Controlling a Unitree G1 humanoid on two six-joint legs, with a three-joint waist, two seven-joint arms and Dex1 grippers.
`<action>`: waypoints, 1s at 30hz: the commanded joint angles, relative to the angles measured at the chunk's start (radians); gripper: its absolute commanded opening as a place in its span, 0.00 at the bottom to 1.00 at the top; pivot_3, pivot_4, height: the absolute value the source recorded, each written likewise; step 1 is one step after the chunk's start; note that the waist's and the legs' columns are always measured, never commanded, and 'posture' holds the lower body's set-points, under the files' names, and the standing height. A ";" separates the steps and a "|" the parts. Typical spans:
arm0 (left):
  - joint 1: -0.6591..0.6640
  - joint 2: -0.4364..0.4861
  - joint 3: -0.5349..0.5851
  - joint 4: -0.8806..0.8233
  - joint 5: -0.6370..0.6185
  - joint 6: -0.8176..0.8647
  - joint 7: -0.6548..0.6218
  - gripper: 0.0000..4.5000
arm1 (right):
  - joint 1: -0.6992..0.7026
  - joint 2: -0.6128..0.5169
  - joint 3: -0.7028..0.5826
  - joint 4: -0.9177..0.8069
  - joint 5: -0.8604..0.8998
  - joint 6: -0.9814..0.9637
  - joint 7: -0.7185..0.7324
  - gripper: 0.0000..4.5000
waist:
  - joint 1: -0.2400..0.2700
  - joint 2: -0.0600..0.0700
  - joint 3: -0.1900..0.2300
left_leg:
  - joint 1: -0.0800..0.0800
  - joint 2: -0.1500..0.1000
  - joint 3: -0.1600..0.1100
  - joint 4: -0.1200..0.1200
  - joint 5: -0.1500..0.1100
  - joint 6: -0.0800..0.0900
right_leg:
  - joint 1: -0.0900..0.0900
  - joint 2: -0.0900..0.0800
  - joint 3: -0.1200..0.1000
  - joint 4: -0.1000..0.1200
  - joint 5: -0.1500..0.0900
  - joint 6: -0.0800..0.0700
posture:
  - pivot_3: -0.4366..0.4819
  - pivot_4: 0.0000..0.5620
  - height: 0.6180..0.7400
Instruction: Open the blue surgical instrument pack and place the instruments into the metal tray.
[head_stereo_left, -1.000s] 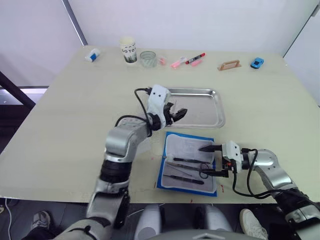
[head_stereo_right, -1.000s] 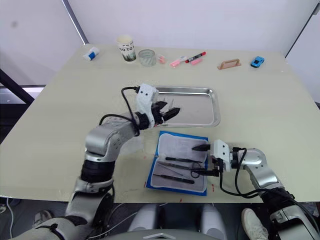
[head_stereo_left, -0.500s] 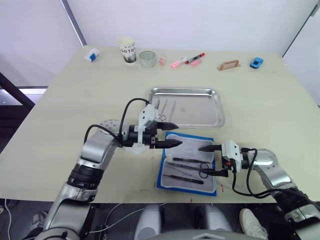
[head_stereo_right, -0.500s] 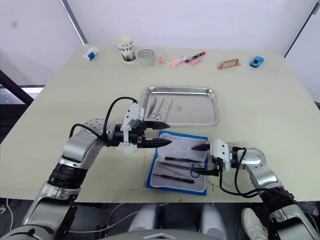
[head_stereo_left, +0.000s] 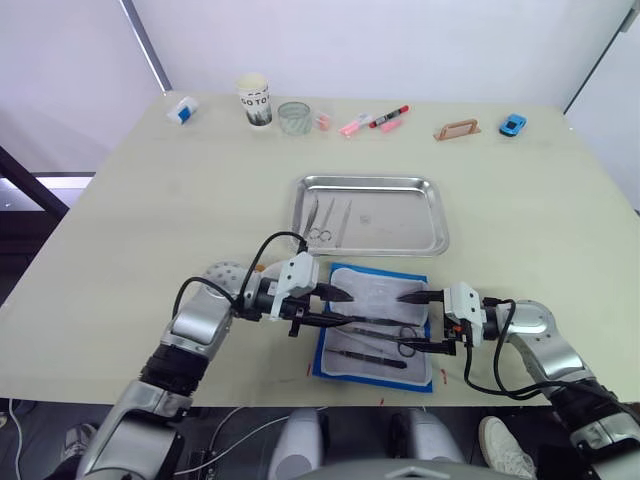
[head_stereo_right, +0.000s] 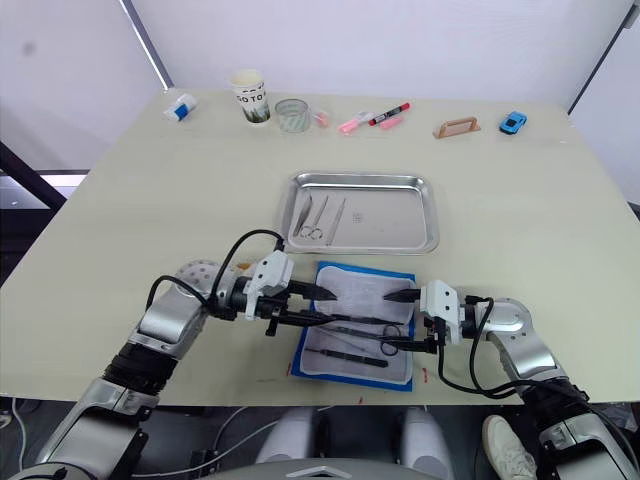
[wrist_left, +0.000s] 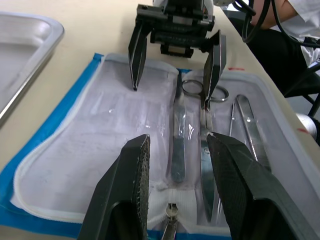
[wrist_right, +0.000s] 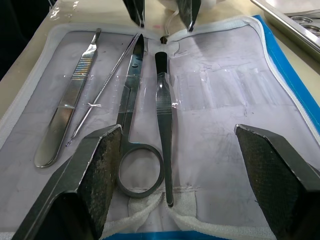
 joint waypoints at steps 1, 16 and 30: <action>-0.007 -0.009 -0.009 0.028 0.021 -0.051 -0.011 0.43 | 0.043 -0.015 0.043 0.093 -0.110 0.060 -0.028 0.83 | 0.000 0.000 0.000 | 0.000 0.000 0.000 0.000 0.000 0.000 | 0.000 0.000 0.000 0.000 0.000 0.000 | 0.48 0.27 1.00; -0.073 -0.018 -0.053 0.001 0.076 -0.031 -0.022 0.18 | 0.044 -0.016 0.044 0.088 -0.110 0.061 -0.030 0.83 | 0.000 0.000 0.000 | -0.001 0.000 0.000 0.000 0.000 0.000 | -0.001 0.001 0.000 0.000 0.000 0.000 | 0.48 0.27 1.00; -0.104 -0.026 -0.100 0.030 0.171 -0.065 -0.001 0.18 | 0.044 -0.011 0.042 0.090 -0.109 0.064 -0.036 0.83 | -0.001 0.000 0.000 | -0.001 0.000 0.000 0.000 0.000 0.000 | -0.001 0.001 0.000 0.000 0.000 0.000 | 0.48 0.27 1.00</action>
